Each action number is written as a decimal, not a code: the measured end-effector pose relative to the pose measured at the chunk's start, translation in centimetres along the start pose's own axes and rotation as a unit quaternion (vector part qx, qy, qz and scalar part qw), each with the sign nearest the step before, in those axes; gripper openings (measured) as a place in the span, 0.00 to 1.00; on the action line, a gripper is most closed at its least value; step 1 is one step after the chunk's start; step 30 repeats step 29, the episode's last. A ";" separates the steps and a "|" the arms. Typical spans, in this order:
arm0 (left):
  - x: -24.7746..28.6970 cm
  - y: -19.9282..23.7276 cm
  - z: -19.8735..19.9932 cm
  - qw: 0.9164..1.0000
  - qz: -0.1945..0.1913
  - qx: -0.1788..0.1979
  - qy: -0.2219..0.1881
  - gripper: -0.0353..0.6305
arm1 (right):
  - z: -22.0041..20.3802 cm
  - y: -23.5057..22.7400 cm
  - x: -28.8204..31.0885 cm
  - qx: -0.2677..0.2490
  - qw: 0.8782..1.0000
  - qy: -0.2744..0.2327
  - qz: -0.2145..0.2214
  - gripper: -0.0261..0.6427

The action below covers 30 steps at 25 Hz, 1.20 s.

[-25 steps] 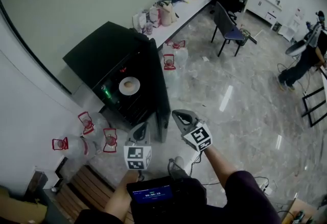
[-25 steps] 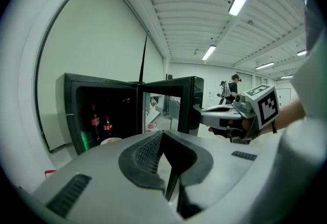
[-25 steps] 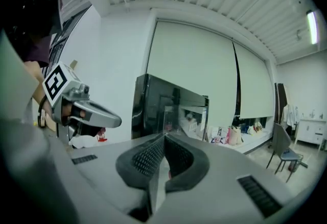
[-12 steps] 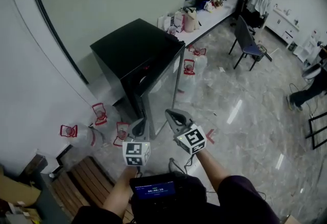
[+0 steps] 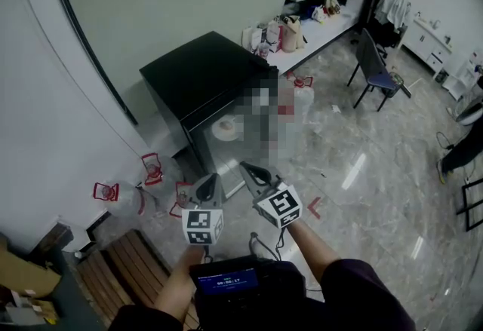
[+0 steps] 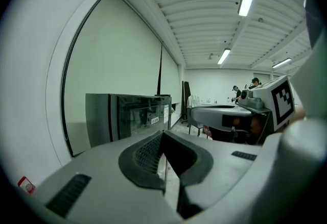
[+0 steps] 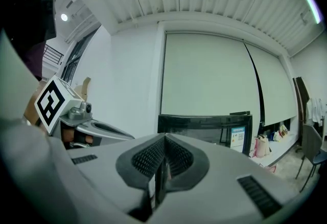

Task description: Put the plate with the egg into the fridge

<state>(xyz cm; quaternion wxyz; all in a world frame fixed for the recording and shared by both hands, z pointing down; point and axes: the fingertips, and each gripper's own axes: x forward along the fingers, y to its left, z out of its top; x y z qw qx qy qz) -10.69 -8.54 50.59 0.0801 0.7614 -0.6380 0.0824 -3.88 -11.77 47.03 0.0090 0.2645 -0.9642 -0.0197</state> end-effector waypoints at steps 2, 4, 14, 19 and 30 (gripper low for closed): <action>0.2 0.0 0.1 1.000 0.001 0.000 0.001 0.06 | 0.1 0.2 0.4 -0.001 1.000 0.001 0.006 0.05; 0.3 -0.1 0.1 1.000 0.003 0.000 0.002 0.06 | 0.1 0.3 0.5 -0.004 1.000 0.000 0.010 0.05; 0.9 -0.1 0.0 1.000 0.010 0.000 0.006 0.06 | 0.4 0.1 0.9 -0.007 1.000 -0.005 0.020 0.05; 1.1 0.0 0.4 1.000 0.012 0.002 0.003 0.06 | 0.4 0.0 1.1 -0.009 1.000 -0.005 0.024 0.05; 1.7 -0.1 0.1 1.000 0.014 0.005 0.010 0.07 | 0.1 -0.5 1.0 -0.010 1.000 -0.004 0.027 0.05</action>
